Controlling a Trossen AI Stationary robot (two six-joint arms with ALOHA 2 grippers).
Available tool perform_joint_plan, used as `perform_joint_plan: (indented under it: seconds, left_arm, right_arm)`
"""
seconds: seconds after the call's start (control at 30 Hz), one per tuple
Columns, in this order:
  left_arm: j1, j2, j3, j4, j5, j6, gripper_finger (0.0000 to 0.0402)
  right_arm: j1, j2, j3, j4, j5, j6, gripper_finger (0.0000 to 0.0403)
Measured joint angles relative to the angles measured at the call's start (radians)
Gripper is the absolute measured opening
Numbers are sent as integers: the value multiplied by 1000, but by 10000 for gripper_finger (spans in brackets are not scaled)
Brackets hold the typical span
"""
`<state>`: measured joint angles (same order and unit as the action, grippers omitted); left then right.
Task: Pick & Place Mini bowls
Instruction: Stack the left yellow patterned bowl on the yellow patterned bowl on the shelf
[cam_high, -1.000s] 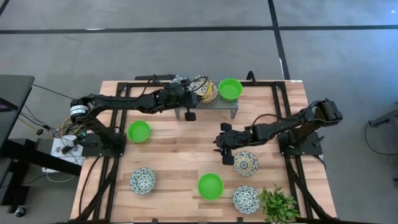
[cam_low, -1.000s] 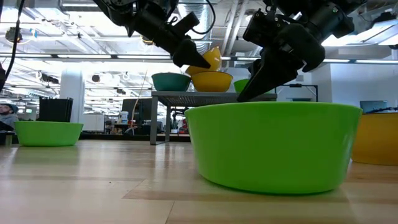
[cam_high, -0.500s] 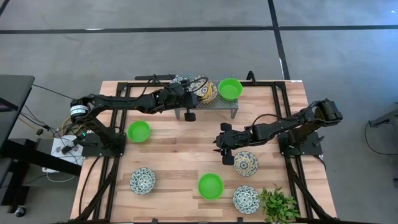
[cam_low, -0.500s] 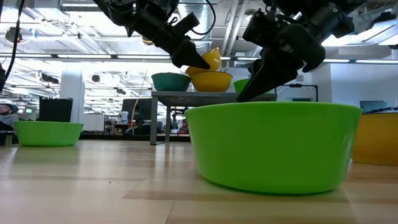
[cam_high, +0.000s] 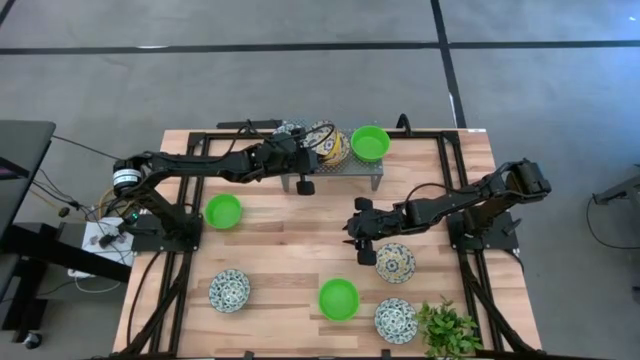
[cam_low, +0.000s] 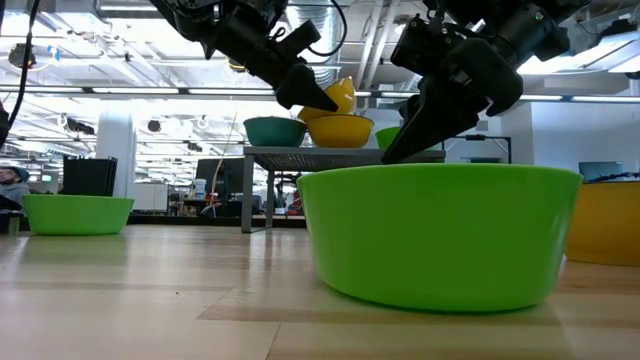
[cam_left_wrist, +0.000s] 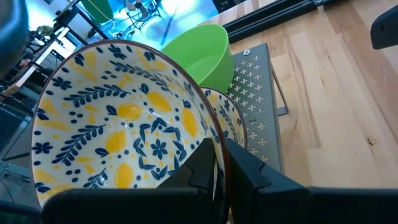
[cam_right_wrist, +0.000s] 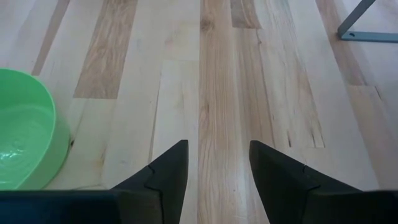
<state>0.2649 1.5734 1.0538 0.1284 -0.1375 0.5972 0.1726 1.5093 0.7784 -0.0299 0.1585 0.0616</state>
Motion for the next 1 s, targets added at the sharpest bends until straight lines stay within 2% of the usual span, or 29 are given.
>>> perform_joint_plan:
  seconds: [0.23,0.57,1.0]
  left_arm:
    - [0,0,0,0,0,0,27]
    - [-1,0,0,5,3,1,73]
    - [4,0,0,18,8,20,76]
  right_arm:
    - [0,0,0,0,0,0,169]
    - [0,0,0,16,0,0,173]
    - [0,0,0,15,0,0,173]
